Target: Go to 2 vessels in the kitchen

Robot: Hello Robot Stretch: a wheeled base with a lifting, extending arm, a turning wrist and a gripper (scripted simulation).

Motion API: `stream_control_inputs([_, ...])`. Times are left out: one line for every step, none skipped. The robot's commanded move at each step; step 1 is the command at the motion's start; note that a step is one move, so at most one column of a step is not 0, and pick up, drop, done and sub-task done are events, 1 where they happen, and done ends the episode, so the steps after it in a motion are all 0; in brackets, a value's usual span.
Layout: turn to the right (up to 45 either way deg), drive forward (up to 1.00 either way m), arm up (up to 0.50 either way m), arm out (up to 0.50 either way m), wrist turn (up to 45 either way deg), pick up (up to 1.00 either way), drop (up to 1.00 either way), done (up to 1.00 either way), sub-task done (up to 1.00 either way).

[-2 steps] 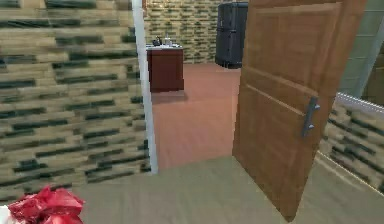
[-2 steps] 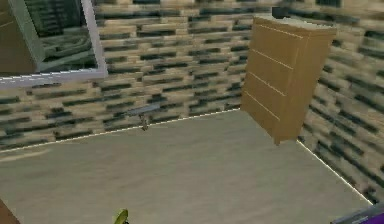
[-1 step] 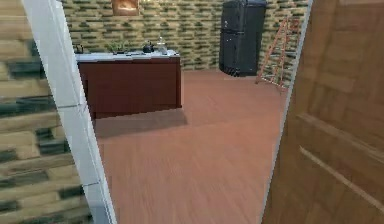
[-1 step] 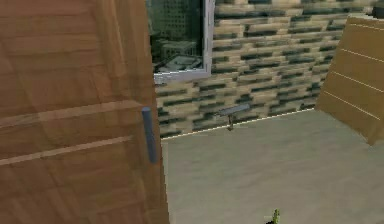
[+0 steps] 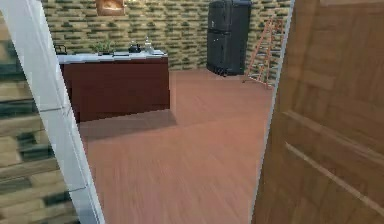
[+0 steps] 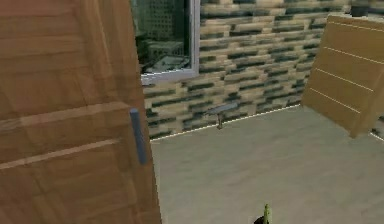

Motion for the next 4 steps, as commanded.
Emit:
stream_control_inputs([0.0, 0.75, 0.0, 0.0, 0.0, 0.0, 0.0, 0.0, 0.0])
stream_control_inputs([-15.0, 0.0, 0.0, 0.0, 0.0, 0.0, 0.0, 0.0, 0.0])
stream_control_inputs([0.0, 0.15, 0.0, 0.0, 0.0, 0.0, 0.0, 0.0, 0.0])
stream_control_inputs([-12.0, 0.0, 0.0, 0.0, 0.0, 0.0, 0.0, 0.0, 0.0])
